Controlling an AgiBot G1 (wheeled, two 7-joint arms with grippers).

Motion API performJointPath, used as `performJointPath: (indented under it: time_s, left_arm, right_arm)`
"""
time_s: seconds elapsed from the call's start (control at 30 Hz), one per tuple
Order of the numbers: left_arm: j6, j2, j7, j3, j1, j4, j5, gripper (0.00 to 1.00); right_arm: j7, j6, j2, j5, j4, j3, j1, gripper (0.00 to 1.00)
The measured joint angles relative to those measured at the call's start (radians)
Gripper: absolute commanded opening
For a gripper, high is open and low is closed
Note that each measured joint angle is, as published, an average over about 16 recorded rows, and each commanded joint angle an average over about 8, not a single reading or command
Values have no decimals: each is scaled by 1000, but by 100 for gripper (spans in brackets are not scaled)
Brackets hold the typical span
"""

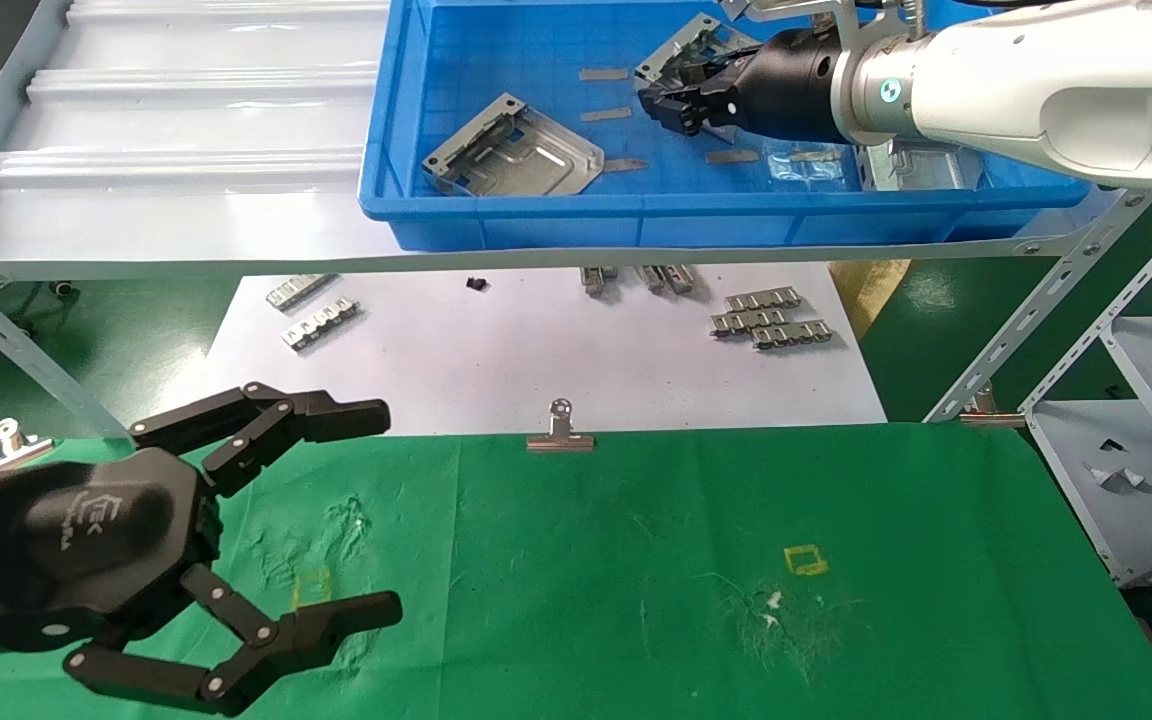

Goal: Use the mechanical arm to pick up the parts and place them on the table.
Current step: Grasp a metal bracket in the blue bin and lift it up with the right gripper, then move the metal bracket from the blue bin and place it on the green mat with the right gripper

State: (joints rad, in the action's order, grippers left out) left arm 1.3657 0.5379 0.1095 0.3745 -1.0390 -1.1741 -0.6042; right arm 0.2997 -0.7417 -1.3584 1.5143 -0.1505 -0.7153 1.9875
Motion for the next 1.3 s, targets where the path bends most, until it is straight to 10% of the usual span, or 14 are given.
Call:
performJointPath:
  time_s: [0.77, 1.3]
  left_arm:
    - [0, 0, 0, 0, 0, 0, 0, 100]
    - [0, 0, 0, 0, 0, 0, 0, 100]
  right_arm:
    - [-28, 56, 19, -73, -52, -33, 7, 0]
    - [-233, -482, 182, -171, -91, -4, 120, 0]
